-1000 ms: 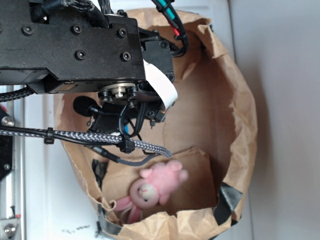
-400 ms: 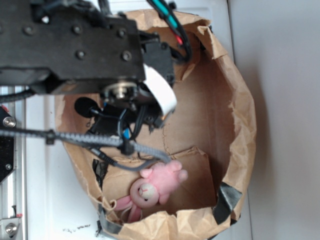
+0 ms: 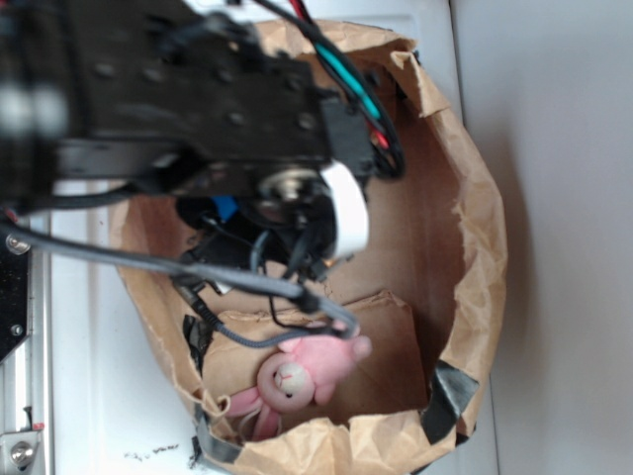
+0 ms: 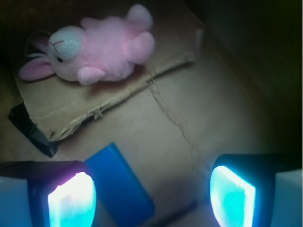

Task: Grab the blue block.

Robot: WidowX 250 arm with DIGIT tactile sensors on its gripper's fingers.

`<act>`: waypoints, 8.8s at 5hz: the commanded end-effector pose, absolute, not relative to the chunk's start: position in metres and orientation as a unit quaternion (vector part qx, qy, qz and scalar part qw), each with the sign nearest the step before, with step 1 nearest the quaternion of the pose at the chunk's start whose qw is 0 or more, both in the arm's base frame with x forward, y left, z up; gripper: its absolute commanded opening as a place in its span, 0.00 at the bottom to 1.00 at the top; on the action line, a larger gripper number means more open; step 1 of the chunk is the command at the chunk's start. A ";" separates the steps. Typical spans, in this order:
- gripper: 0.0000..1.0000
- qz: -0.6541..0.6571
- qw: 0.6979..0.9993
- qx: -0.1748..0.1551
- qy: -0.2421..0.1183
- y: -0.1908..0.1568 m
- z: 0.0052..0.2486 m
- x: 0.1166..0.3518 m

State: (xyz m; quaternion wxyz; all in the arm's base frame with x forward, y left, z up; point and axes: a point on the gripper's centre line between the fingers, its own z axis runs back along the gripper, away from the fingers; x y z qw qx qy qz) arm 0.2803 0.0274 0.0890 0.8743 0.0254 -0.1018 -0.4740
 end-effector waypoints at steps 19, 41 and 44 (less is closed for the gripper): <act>1.00 -0.585 0.794 0.027 -0.164 0.053 0.076 0.276; 1.00 -0.668 0.744 -0.032 0.007 -0.002 0.017 0.203; 1.00 -0.660 0.751 -0.011 0.015 0.024 0.002 0.210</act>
